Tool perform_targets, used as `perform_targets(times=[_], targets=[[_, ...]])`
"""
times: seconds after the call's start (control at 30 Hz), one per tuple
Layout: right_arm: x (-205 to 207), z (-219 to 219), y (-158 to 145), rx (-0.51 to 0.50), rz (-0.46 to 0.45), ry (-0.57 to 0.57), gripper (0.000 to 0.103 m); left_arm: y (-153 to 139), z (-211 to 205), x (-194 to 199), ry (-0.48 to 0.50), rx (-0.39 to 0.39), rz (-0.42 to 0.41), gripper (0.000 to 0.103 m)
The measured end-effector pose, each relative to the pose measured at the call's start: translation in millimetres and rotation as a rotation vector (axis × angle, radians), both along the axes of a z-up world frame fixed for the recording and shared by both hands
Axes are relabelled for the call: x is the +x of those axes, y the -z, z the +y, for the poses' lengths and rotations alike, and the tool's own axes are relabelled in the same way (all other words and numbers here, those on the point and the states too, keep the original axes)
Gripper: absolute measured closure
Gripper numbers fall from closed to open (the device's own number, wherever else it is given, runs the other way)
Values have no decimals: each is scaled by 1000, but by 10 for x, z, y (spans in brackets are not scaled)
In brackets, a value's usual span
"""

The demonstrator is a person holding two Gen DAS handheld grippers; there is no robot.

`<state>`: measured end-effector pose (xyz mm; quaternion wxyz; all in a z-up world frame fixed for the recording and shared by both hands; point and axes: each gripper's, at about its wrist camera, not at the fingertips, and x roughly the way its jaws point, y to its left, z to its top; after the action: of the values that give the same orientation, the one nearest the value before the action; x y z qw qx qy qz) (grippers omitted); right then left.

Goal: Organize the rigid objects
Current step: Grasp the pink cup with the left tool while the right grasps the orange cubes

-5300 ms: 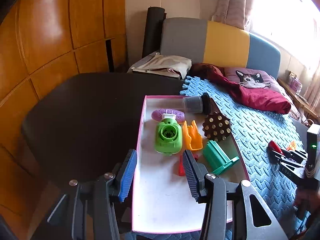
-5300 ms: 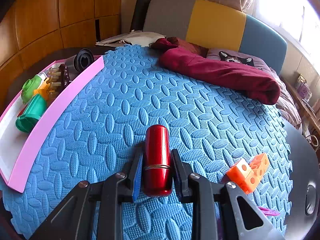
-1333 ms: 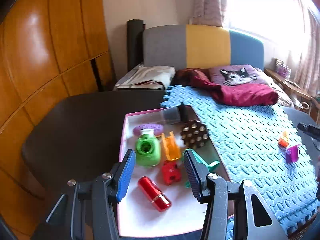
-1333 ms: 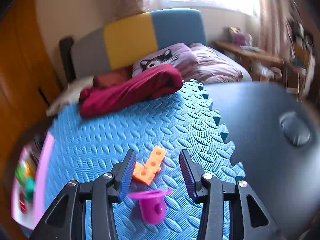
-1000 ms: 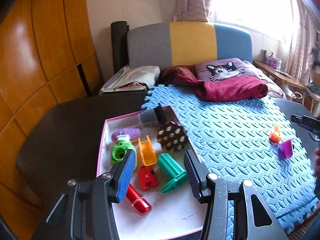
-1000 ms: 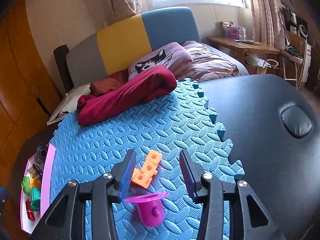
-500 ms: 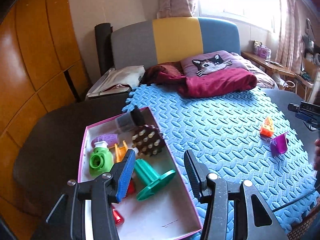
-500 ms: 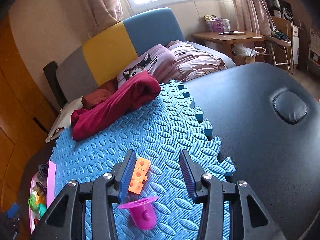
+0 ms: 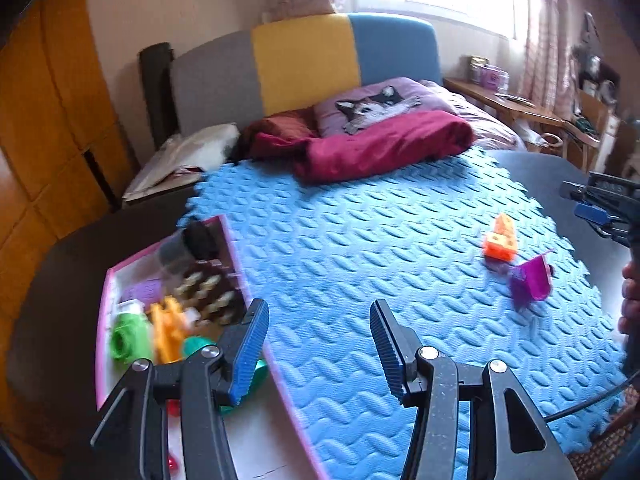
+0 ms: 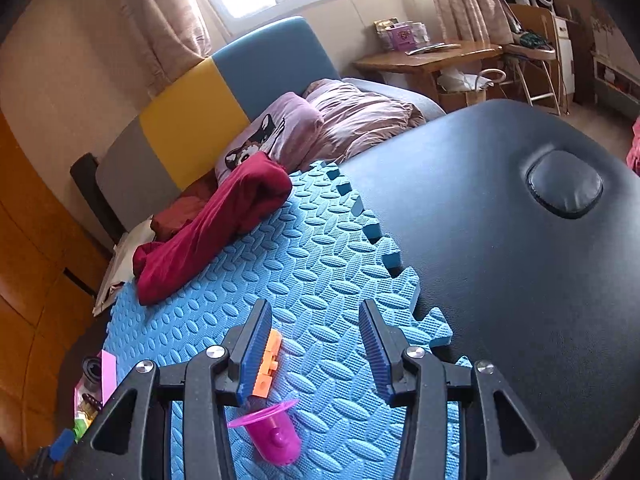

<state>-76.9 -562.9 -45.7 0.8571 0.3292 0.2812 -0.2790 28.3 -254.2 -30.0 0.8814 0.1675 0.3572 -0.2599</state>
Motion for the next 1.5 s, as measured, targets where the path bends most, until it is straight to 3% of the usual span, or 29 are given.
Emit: perform_targets(times=[0.17,0.33,0.5,0.63,0.9,1.07,1.17,1.37,1.5], targets=[[-22,-14,-4,15,-14,5,57,68,-331,-48,107,-7,40,49],[-23,-6,-21,14,-24,2,57,172,-747,-124,269,-74,184,49],[-50,-25,-26,24,-41,8,57,320,-1185,-275,385,-90,284,50],[-70,-51,-28,36,-56,15,57,390,-1379,-330,408,-91,318,49],[-147,-85,-60,36,-81,50,57,625,-1695,-238,412,-109,493,50],[-146,-102,-45,48,-78,53,57,629,-1828,-215,398,-116,504,51],[-131,-99,-34,51,-72,46,57,631,-1838,-175,381,-102,470,64],[-17,-37,1,50,-42,-21,57,608,-1551,-168,399,-102,421,65],[115,39,73,74,-8,-99,57,614,-1159,-87,350,-101,374,66]])
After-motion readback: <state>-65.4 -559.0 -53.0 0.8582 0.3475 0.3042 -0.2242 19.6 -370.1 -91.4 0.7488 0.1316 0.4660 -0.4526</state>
